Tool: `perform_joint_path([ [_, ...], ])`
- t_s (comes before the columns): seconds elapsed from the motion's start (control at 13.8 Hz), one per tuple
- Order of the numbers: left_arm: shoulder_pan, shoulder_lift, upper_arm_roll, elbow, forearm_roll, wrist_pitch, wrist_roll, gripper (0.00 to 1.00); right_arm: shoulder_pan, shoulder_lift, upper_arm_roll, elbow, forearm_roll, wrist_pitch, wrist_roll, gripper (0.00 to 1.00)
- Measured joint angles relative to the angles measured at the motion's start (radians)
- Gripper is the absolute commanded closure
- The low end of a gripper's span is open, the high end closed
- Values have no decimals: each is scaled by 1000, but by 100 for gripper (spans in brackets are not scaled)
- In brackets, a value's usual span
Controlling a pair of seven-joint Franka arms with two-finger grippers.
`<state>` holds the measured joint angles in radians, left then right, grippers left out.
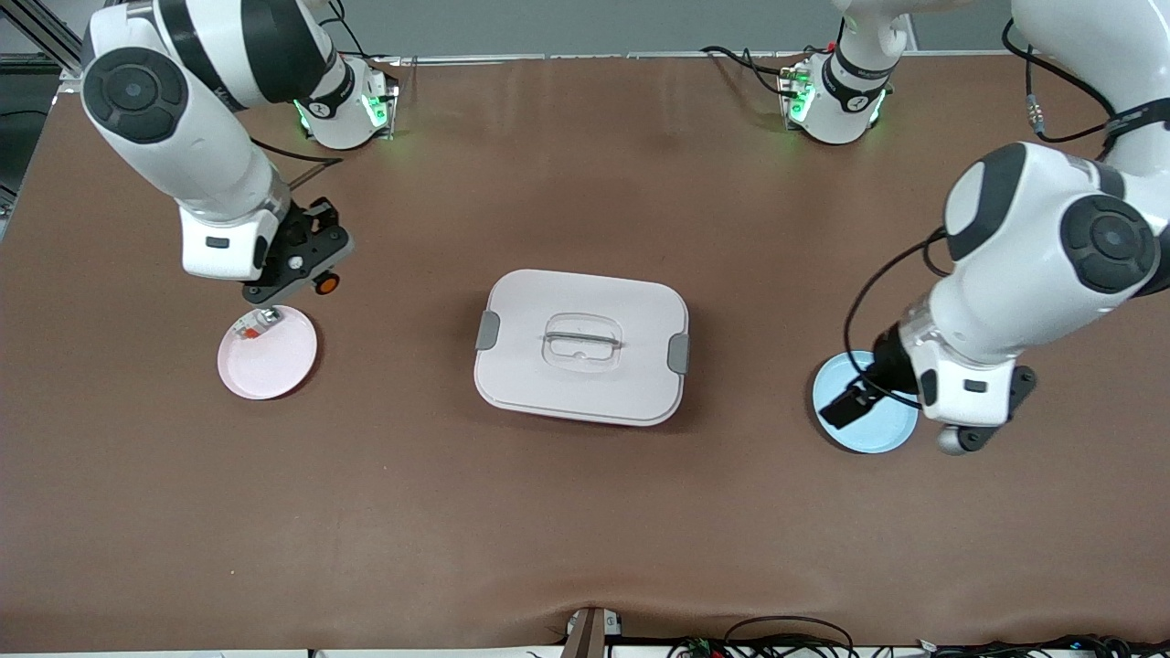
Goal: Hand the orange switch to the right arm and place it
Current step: 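Move the switch to the white plate while the left gripper withdraws, then lower the switch onto the white plate with the right gripper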
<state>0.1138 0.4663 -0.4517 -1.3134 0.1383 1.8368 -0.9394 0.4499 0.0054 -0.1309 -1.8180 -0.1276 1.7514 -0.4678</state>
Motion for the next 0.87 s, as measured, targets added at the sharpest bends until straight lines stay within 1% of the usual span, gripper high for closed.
perform_joint_path([
  [0.07,22,-3,0,0,21,-16,50,0,-16,-33,0,-69,-25,70,-64,100],
  [0.22,55,-17,0,0,50,-43,112,0,-65,-86,0,-196,-44,186,-187,100],
  [0.36,80,-42,0,0,62,-80,172,0,-137,-106,-1,-282,-49,286,-325,100],
  [0.51,105,-76,0,1,65,-123,260,0,-213,-106,-2,-347,-50,398,-459,100],
  [0.65,132,-118,0,1,65,-168,356,0,-281,-94,-3,-394,-50,480,-572,100],
  [0.87,151,-179,12,-1,64,-216,490,0,-354,-28,-2,-416,-50,582,-705,100],
])
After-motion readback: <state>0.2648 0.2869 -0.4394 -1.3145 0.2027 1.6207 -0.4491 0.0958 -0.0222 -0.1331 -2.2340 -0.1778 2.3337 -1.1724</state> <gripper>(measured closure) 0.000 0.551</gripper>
